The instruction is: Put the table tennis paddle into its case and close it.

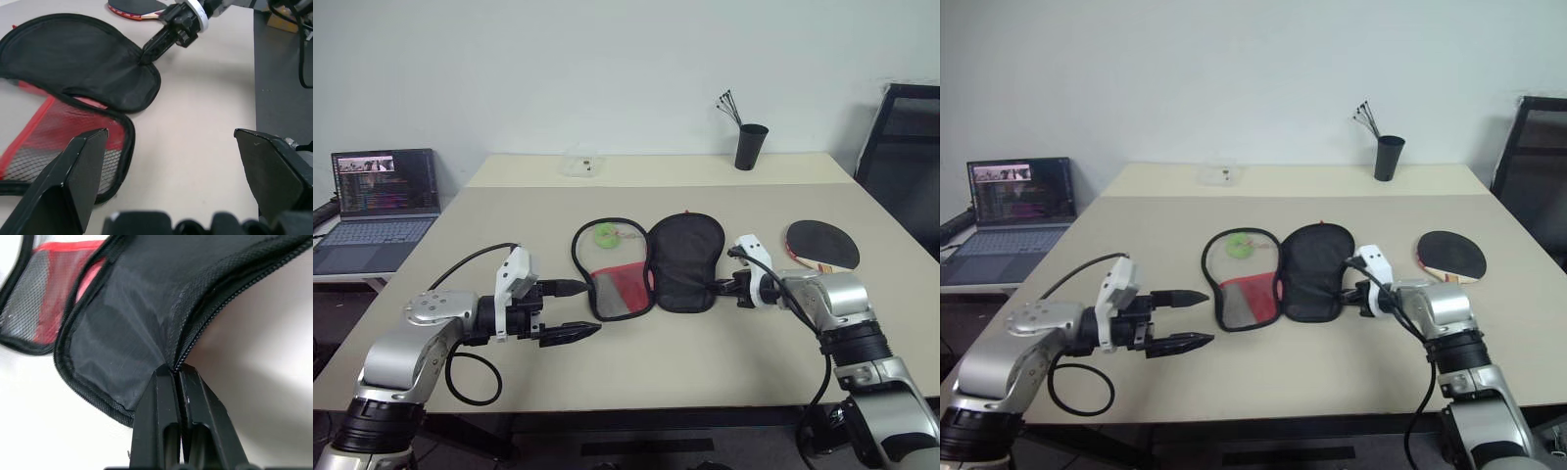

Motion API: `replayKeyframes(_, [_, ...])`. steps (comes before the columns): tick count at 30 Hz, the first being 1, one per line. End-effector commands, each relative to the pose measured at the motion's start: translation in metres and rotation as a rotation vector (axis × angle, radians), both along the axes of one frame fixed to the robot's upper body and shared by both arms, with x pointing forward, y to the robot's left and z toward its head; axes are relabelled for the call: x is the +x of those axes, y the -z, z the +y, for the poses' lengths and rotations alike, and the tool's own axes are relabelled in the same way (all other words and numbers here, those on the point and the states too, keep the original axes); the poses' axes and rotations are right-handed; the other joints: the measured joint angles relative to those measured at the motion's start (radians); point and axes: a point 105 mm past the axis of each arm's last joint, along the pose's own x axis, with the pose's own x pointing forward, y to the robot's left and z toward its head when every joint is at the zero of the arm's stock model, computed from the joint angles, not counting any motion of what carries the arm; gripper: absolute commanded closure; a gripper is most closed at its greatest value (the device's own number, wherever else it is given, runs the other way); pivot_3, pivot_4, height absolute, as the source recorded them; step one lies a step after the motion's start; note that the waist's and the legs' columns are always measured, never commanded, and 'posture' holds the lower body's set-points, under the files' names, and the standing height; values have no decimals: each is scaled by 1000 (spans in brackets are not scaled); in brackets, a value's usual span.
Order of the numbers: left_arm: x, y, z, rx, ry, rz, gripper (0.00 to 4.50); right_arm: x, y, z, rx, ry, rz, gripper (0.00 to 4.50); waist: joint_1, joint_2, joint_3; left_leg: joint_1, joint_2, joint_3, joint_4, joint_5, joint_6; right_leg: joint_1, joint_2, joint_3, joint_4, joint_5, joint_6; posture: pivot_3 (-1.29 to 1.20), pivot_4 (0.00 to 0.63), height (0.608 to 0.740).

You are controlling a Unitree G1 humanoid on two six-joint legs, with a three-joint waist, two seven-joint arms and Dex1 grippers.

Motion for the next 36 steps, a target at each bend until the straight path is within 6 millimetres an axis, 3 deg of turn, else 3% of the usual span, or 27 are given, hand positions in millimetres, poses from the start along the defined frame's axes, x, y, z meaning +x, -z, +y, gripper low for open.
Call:
replayKeyframes(1, [3, -11, -5, -8, 28, -47, 0, 10, -20, -8, -15, -4, -70, 4449, 0, 0, 0, 0, 0, 0, 0, 0, 0, 0, 0, 0, 0, 0, 0, 0, 150, 740])
replayKeyframes(10, [10, -14, -13, -13, 61, -65, 0, 14, -17, -37, -78, 35, -69, 4449, 0, 0, 0, 0, 0, 1, 0, 0, 0, 0, 0, 0, 0, 0, 0, 0, 150, 740])
replayKeyframes(18, [13, -11, -16, -19, 66, -72, 0, 22, -11, -43, -143, 58, -113, 4449, 0, 0, 0, 0, 0, 1, 0, 0, 0, 0, 1, 0, 0, 0, 0, 0, 150, 740])
replayKeyframes(21, [13, -11, -17, -20, 67, -74, 0, 23, -10, -47, -155, 65, -120, 3882, 0, 0, 0, 0, 0, 1, 0, 0, 0, 0, 1, 0, 0, 0, 0, 0, 150, 740])
replayKeyframes(32, [13, -10, -19, -22, 67, -80, 0, 18, -35, -58, -316, 1, -316, 39, 0, 0, 0, 0, 0, 1, 0, 0, 0, 0, 1, 0, 0, 0, 0, 0, 150, 740])
replayKeyframes(36, [13, -9, -21, -29, 72, -79, 0, 19, -52, -83, -274, 151, -351, 39, 2, 0, 0, 0, 0, 1, 0, 0, 0, 0, 1, 1, 0, 0, 0, 0, 150, 740])
